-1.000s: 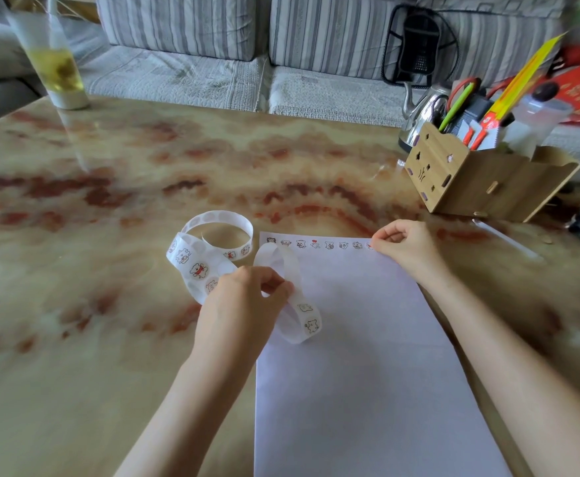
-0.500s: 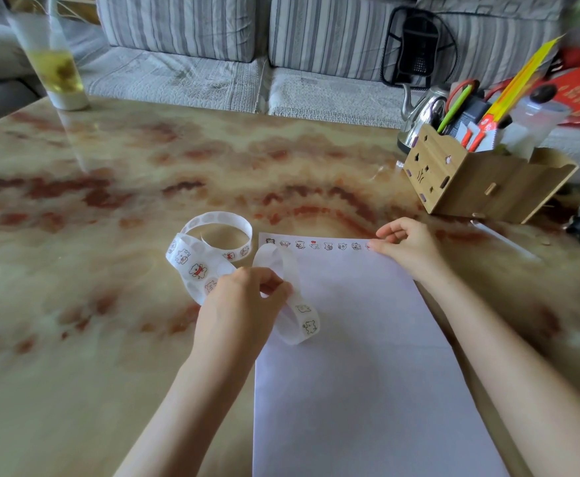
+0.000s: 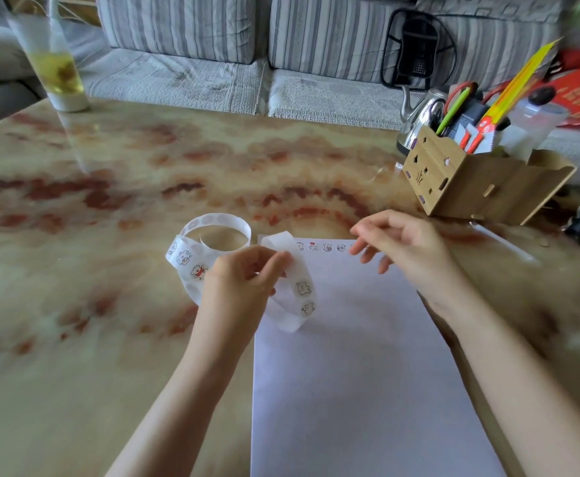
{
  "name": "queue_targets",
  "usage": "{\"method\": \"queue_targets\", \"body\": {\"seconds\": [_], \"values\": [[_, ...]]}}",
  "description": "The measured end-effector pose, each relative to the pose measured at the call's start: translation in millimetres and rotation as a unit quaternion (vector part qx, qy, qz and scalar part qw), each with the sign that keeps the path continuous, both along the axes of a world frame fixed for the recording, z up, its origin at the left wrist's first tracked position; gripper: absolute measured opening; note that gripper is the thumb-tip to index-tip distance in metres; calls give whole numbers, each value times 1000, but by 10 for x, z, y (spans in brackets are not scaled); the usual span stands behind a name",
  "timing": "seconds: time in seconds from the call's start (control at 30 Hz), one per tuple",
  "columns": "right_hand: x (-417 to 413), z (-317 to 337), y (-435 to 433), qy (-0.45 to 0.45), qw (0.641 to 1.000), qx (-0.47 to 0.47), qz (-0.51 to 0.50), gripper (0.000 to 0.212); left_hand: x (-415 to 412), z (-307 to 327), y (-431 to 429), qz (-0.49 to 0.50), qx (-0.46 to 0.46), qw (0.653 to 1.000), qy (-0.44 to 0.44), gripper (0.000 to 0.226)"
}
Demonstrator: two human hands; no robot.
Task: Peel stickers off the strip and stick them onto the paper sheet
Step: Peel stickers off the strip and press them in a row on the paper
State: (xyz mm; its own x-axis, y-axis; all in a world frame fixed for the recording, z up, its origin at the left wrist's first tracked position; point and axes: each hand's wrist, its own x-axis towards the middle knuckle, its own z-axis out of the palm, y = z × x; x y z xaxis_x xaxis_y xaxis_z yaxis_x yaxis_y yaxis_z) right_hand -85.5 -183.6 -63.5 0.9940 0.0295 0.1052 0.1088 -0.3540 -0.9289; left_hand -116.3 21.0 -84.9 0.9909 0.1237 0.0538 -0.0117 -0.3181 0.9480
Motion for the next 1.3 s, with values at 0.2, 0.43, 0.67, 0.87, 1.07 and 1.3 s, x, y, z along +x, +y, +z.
{"method": "queue_targets", "body": {"seconds": [0.2,0.43,0.67,0.87,1.07,1.3], "values": [[-288,82,328,3,993,-7,115,10,-39,52,-3,6,-44,999,-14,23],[-317,-27,423,-33,995,-18,96,12,-31,56,-4,1,-70,997,-30,23],[-326,-63,437,-56,996,-9,67,12,-36,77,-19,1,-92,996,-6,35],[-337,-76,446,-82,995,-8,51,18,-75,122,-37,-36,-89,995,19,26],[-344,-84,444,-89,995,-22,49,19,-79,121,-36,-50,-76,996,13,22],[-339,-93,437,-59,996,-45,52,14,-89,100,-39,-53,-58,997,6,21]]}}
